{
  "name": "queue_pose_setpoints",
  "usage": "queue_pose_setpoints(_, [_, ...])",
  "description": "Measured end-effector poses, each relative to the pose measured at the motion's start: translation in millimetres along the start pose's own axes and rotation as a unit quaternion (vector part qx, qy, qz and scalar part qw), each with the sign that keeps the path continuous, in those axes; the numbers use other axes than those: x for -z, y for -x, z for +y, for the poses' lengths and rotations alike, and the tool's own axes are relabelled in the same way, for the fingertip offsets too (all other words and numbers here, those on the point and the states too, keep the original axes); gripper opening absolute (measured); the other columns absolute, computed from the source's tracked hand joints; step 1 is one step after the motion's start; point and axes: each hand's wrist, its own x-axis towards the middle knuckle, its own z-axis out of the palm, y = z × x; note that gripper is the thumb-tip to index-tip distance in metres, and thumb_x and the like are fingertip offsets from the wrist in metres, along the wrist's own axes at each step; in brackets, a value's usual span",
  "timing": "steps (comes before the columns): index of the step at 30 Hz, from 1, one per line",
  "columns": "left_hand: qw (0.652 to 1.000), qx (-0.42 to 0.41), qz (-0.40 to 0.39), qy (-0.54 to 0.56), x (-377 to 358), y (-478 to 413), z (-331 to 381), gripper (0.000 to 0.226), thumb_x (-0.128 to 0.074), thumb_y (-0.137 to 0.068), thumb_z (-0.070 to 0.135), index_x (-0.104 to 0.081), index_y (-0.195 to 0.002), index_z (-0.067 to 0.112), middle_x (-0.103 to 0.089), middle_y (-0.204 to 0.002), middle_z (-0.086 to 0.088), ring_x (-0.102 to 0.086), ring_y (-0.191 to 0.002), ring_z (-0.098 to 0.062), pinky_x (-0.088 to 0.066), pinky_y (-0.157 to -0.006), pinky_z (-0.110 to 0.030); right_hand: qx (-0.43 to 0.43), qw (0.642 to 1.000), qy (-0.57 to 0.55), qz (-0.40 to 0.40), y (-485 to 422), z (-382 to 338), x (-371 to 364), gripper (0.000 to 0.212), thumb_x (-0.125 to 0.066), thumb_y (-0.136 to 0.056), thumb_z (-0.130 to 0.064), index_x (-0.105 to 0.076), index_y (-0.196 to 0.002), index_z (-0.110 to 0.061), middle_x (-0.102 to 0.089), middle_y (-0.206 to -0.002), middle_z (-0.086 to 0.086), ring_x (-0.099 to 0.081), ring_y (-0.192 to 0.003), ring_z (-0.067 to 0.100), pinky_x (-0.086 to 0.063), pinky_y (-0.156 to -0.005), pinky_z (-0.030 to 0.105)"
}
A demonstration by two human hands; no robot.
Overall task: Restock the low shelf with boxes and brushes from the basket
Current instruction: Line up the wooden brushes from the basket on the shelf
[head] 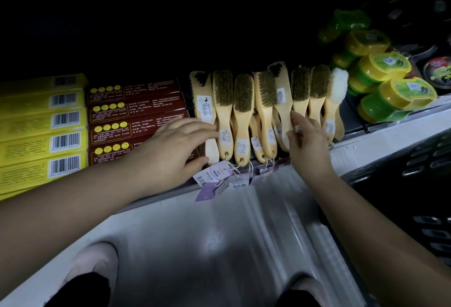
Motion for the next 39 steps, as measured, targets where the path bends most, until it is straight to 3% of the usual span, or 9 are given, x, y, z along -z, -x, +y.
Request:
queue_pose_setpoints(6, [0.998,0.048,-0.015,-0.024,12,28,-16,0.072,-0.046,-0.085,0.056,-0.022,-0.147,0.030,-0.022,-0.153,0.013,-0.010,-0.142,-0.005,0.007,-0.115,-0.022,0.074,0.997,0.006,0.013,16,-33,1,0.043,-0.055,-0.092,-0.014,-0.047,-0.133,-0.005,-0.045,-0.130,0.016,-0.042,-0.120,0.028,-0.032,-0.098,0.029])
queue_pose_setpoints(10, [0.993,0.097,-0.021,-0.066,19,52,-29,0.099,-0.049,-0.072,0.070,-0.008,-0.150,0.026,-0.006,-0.156,0.014,0.003,-0.139,0.002,0.016,-0.110,-0.017,0.123,0.976,-0.105,-0.148,44,-84,-18,0.044,-0.054,-0.092,-0.030,-0.047,-0.134,-0.019,-0.045,-0.131,-0.001,-0.043,-0.118,0.009,-0.031,-0.096,0.010])
queue_pose_setpoints(13, [0.985,0.121,-0.038,-0.119,22,74,-39,0.110,-0.049,-0.071,0.074,0.018,-0.144,0.027,0.020,-0.145,0.019,0.020,-0.132,0.004,0.030,-0.099,-0.011,0.078,0.934,-0.232,-0.261,61,-114,-32,0.051,-0.057,-0.092,-0.028,-0.036,-0.138,-0.033,-0.049,-0.127,-0.017,-0.054,-0.113,0.009,-0.052,-0.091,0.030])
queue_pose_setpoints(16, [0.975,0.146,-0.059,-0.154,21,94,-46,0.106,-0.046,-0.078,0.070,0.039,-0.127,0.029,0.036,-0.140,0.013,0.032,-0.131,-0.001,0.034,-0.096,-0.014,0.051,0.921,-0.265,-0.280,64,-126,-43,0.058,-0.052,-0.094,-0.022,-0.025,-0.137,-0.051,-0.049,-0.107,-0.043,-0.058,-0.104,0.005,-0.059,-0.062,0.032])
queue_pose_setpoints(19, [0.973,0.154,-0.065,-0.161,16,102,-51,0.098,-0.042,-0.088,0.060,0.043,-0.122,0.027,0.043,-0.136,0.011,0.039,-0.126,-0.005,0.036,-0.093,-0.016,0.074,0.945,-0.209,-0.239,66,-129,-55,0.060,-0.050,-0.095,-0.020,-0.022,-0.141,-0.047,-0.043,-0.092,-0.051,-0.056,-0.092,-0.012,-0.054,-0.076,0.022])
queue_pose_setpoints(24, [0.978,0.144,-0.042,-0.146,12,103,-54,0.089,-0.039,-0.092,0.054,0.037,-0.128,0.027,0.036,-0.141,0.010,0.034,-0.130,-0.005,0.036,-0.094,-0.016,0.059,0.951,-0.188,-0.237,68,-131,-55,0.060,-0.050,-0.096,-0.017,-0.021,-0.140,-0.045,-0.041,-0.100,-0.044,-0.047,-0.089,-0.027,-0.036,-0.074,-0.007])
queue_pose_setpoints(31, [0.973,0.215,-0.036,-0.070,49,137,-68,0.105,-0.052,-0.079,0.065,0.022,-0.143,0.027,0.021,-0.154,0.011,0.022,-0.139,-0.003,0.025,-0.103,-0.016,0.198,0.951,-0.027,-0.234,51,-173,-40,0.063,-0.060,-0.089,-0.028,-0.028,-0.143,-0.021,-0.036,-0.137,-0.007,-0.030,-0.123,0.001,-0.022,-0.102,0.016])
queue_pose_setpoints(35, [0.957,0.283,-0.040,-0.045,66,162,-76,0.119,-0.064,-0.073,0.061,0.018,-0.148,0.017,0.019,-0.157,0.003,0.016,-0.144,-0.012,0.011,-0.111,-0.022,0.282,0.901,0.003,-0.329,50,-225,-56,0.070,-0.062,-0.086,-0.041,-0.027,-0.144,-0.025,-0.032,-0.143,-0.007,-0.027,-0.133,0.008,-0.019,-0.102,0.015])
queue_pose_setpoints(39, [0.939,0.329,-0.080,-0.056,66,169,-85,0.125,-0.072,-0.072,0.053,0.020,-0.147,0.011,0.023,-0.156,-0.005,0.016,-0.145,-0.021,0.004,-0.115,-0.029,0.332,0.855,0.090,-0.388,52,-259,-83,0.098,-0.065,-0.078,-0.054,-0.006,-0.150,-0.024,0.000,-0.159,-0.004,-0.002,-0.145,0.012,-0.004,-0.113,0.022])
